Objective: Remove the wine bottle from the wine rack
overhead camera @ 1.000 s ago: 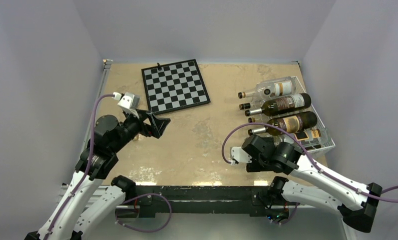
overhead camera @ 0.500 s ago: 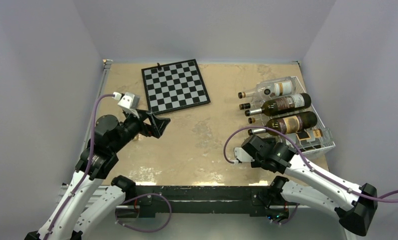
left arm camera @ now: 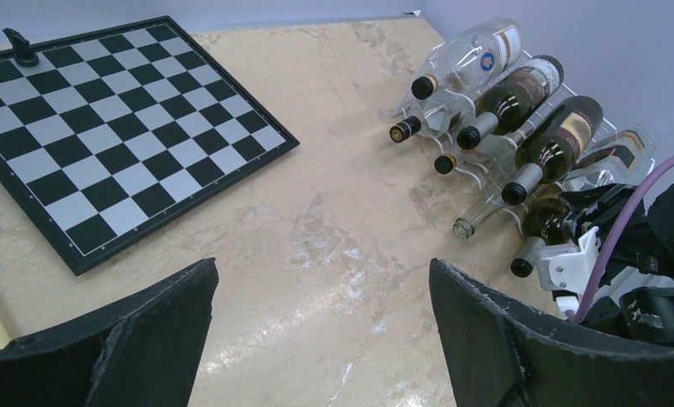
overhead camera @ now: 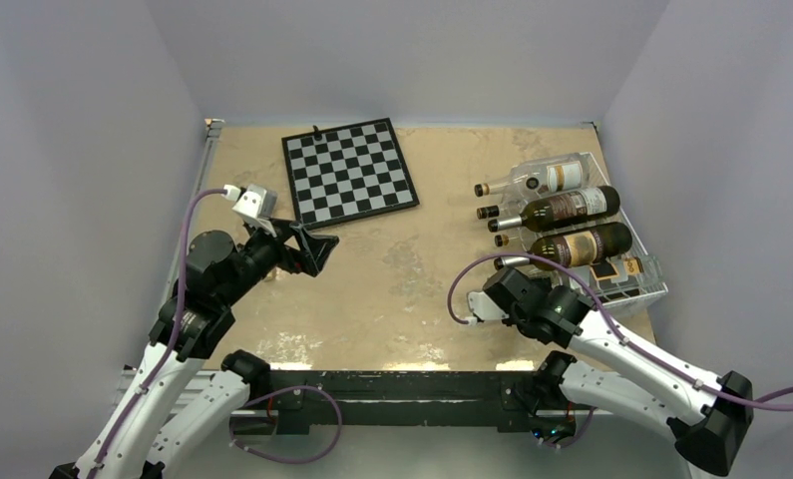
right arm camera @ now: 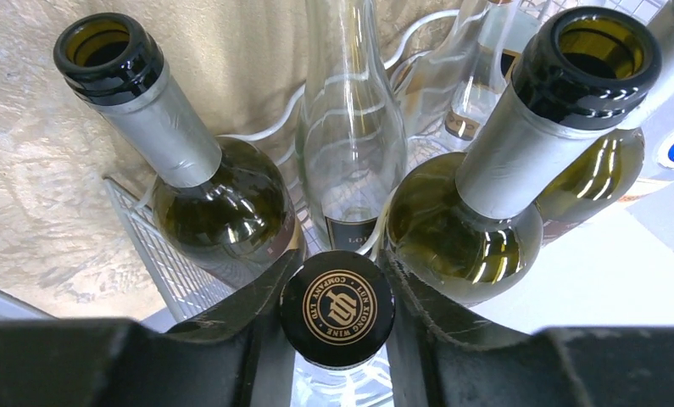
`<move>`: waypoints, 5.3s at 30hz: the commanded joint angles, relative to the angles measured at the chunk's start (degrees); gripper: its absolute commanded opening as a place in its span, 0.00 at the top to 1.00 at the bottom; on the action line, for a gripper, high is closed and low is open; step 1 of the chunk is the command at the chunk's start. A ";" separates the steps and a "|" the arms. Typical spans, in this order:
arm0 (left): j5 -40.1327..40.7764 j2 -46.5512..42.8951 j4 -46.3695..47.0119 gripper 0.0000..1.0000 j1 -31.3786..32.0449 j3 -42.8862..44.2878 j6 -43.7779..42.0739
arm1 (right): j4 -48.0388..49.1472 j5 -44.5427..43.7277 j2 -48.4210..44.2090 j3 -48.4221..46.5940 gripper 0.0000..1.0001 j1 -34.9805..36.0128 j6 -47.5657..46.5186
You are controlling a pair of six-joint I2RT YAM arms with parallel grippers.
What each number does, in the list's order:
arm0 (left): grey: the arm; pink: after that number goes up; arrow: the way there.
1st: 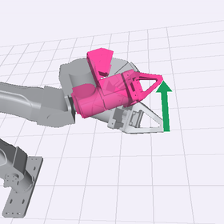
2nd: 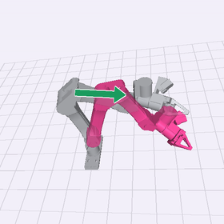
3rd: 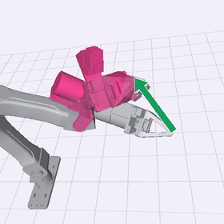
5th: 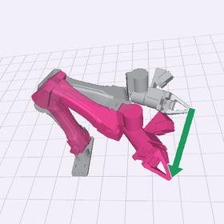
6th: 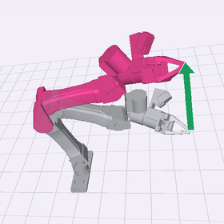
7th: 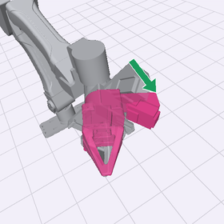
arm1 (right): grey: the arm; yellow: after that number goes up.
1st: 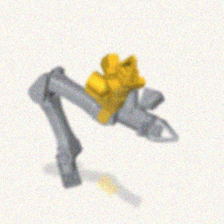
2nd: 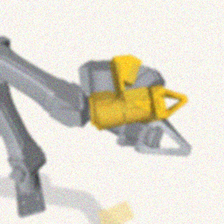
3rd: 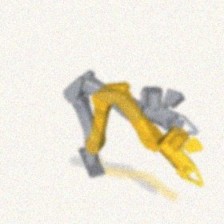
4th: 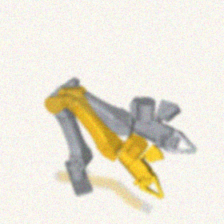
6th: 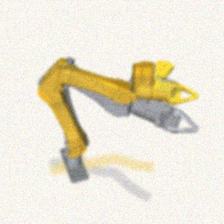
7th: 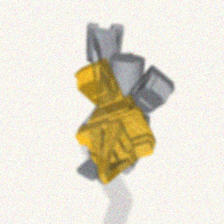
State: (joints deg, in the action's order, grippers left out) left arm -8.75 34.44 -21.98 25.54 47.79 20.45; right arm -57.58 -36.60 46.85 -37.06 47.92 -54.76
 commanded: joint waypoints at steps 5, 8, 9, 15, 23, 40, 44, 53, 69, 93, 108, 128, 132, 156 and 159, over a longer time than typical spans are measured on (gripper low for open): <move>-0.26 -0.70 2.02 0.02 0.21 0.85 0.47 | 0.02 0.24 -1.07 -2.83 0.69 0.60 -0.32; -0.56 -0.35 1.79 0.02 0.19 0.97 0.47 | -2.81 0.77 0.39 -4.48 0.81 1.13 1.42; -0.47 -0.36 1.72 0.02 0.17 1.13 0.47 | -3.92 1.21 0.93 -5.16 0.83 1.45 1.82; 0.31 -0.95 1.71 0.02 0.21 0.83 0.38 | -6.18 4.29 4.34 -9.99 0.96 2.87 5.62; 0.20 -0.75 1.55 0.02 0.21 1.01 0.38 | -11.82 8.46 9.30 -14.90 1.00 4.63 12.57; 1.40 -1.08 1.23 0.02 0.13 1.22 0.21 | -20.36 9.59 13.18 -24.13 1.00 14.73 26.68; 1.78 -1.53 0.99 0.02 0.12 1.18 0.12 | -23.93 9.45 15.45 -27.84 1.00 15.39 31.86; 2.56 -2.27 0.99 0.02 0.12 1.17 -0.10 | -28.38 12.01 17.46 -32.98 1.00 16.44 38.96; 4.62 -2.96 0.45 0.02 0.13 1.09 -0.59 | -32.74 7.86 18.37 -39.51 1.00 16.94 48.20; 5.28 -3.95 0.44 0.02 0.12 1.22 -0.50 | -39.39 -0.05 16.25 -52.18 1.00 17.03 58.95; 5.13 -3.49 0.60 0.02 0.12 1.00 -0.67 | -41.50 0.06 17.44 -59.41 1.00 17.02 58.44; 5.17 -3.85 0.73 0.02 -0.42 0.82 -0.47 | -20.20 18.01 11.79 -62.75 1.00 17.03 59.23; 6.61 -4.24 0.31 0.02 -0.46 0.82 -0.58 | -10.14 18.21 12.72 -59.75 1.00 17.03 64.54; 24.89 -15.19 -0.52 0.01 -0.40 -1.37 -0.03 | 16.48 21.83 42.85 -74.26 1.00 11.85 71.91; 25.41 -15.72 -0.15 0.01 -0.41 -1.62 0.03 | 15.77 23.41 48.48 -78.59 1.00 11.37 72.02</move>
State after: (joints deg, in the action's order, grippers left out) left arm 14.35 19.11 -23.64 25.45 46.48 20.40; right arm -51.42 -15.44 92.07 -107.57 60.03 15.62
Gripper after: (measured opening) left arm 0.991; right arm 0.365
